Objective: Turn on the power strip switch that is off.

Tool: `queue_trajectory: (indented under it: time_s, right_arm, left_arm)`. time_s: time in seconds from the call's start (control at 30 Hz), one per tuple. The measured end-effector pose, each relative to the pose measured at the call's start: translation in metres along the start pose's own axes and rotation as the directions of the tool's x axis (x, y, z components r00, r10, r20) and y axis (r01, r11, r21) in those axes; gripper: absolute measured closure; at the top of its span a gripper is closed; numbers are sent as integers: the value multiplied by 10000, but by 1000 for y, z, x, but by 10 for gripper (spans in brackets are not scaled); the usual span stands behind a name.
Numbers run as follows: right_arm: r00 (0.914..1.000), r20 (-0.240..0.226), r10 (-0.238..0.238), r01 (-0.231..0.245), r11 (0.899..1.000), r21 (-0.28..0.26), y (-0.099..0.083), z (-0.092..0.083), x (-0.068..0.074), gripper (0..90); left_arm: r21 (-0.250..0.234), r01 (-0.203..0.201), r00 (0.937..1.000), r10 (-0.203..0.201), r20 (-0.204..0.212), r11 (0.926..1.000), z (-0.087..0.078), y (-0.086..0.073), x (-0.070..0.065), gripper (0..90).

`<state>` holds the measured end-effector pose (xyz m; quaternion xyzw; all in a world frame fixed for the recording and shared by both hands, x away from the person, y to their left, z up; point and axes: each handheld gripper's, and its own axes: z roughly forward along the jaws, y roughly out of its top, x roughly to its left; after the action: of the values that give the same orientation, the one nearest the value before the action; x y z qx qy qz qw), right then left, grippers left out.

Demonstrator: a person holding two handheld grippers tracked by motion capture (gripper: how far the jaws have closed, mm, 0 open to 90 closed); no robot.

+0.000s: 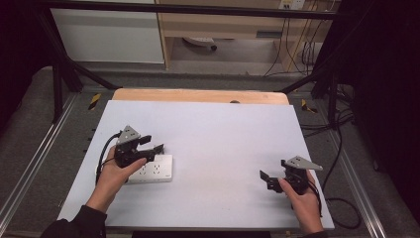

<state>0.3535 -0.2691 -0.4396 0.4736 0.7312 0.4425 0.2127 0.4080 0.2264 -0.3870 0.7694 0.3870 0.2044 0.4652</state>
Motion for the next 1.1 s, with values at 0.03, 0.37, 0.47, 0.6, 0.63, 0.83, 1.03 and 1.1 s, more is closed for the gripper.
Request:
queue_trajectory:
  time_s: [0.03,0.37,0.47,0.6,0.63,0.83,1.03,1.1]
  right_arm:
    - [10000,1,-10,10,10000,12,0,0,0,42]
    - [10000,-3,-20,20,10000,26,0,0,0,42]
    - [10000,-8,-14,14,10000,31,0,0,0,42]
    - [10000,-15,-20,20,10000,30,0,0,0,42]
    - [10000,-10,-31,31,10000,30,0,0,0,42]
    - [10000,-19,-2,2,10000,19,0,0,0,42]
    - [10000,-31,-9,9,10000,34,0,0,0,41]
    - [10000,-30,-13,13,10000,38,0,0,0,42]
  left_arm:
    - [-3,-30,10000,30,-14,10000,0,0,0,398]
    - [182,-150,9999,149,67,9997,4,-5,0,504]
    - [267,-183,9998,180,131,9995,6,-7,0,538]
    - [413,-320,9992,310,240,9986,9,-9,-2,574]
    - [431,-323,9992,311,261,9985,10,-9,-2,583]
    - [666,-536,9980,513,367,9963,13,-12,-5,632]
    - [832,-604,9975,571,407,9947,15,-14,-6,684]
    - [874,-621,9972,583,463,9942,15,-15,-6,708]
